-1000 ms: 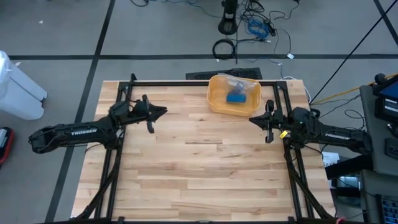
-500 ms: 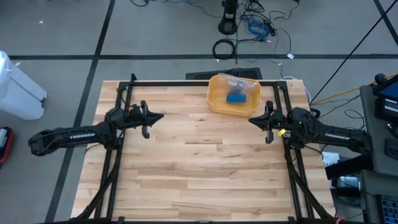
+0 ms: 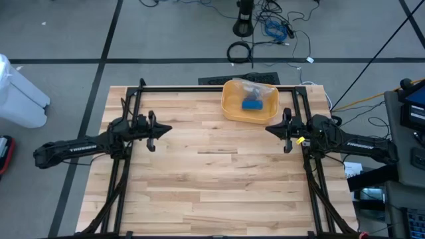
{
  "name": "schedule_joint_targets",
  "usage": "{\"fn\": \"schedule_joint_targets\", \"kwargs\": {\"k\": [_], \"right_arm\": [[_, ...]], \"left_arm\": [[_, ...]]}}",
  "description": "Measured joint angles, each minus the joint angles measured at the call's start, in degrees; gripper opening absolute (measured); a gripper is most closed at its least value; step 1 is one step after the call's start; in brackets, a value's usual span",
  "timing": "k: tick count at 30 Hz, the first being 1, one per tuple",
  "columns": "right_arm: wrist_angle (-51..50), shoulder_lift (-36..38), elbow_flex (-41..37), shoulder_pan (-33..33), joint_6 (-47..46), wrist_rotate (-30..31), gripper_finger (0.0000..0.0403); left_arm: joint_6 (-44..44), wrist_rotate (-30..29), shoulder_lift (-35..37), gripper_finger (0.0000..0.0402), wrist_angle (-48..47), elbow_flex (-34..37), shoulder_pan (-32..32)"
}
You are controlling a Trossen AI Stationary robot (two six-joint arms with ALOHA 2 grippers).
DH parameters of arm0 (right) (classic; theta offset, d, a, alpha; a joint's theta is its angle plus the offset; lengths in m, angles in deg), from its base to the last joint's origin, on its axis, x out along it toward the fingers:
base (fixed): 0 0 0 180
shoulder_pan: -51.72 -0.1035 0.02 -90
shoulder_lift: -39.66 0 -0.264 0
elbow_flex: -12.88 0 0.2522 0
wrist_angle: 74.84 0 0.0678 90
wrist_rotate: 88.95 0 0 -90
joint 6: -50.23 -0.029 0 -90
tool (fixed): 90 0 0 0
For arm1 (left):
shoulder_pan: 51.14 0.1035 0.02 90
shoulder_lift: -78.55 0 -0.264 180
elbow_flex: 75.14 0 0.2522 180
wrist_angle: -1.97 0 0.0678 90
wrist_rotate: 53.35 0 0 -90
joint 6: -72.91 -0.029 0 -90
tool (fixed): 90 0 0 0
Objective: Roll bandage
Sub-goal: Return to Home Position
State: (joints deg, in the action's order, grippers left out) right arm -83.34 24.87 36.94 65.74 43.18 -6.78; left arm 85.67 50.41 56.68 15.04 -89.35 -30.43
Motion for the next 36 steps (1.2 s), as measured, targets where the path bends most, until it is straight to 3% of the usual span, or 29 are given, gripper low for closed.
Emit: {"fn": "schedule_joint_targets", "kwargs": {"k": [10,17,27,32,36], "right_arm": [[-0.8,0.0,0.0,0.0,-0.3,-0.1,0.0],[-0.8,0.0,0.0,0.0,-0.2,-7.3,0.0],[0.4,0.8,0.0,0.2,0.8,-3.5,0.0],[0.6,1.2,0.0,-0.5,-1.5,2.7,0.0],[7.0,-0.1,-3.5,-2.2,-0.3,5.0,0.0]], "left_arm": [[-2.1,-4.2,15.4,0.0004,-15.8,-0.4,0.0],[-3.2,-7.1,21.6,0.0003,-23.1,-0.5,0.0],[-6.2,-7.7,21.9,0.0003,-26.8,-0.5,-0.2],[-7.9,-7.7,21.9,0.0003,-26.8,-0.5,-0.2],[-9.7,-7.5,21.9,0.0003,-26.8,-0.5,-0.2]]}}
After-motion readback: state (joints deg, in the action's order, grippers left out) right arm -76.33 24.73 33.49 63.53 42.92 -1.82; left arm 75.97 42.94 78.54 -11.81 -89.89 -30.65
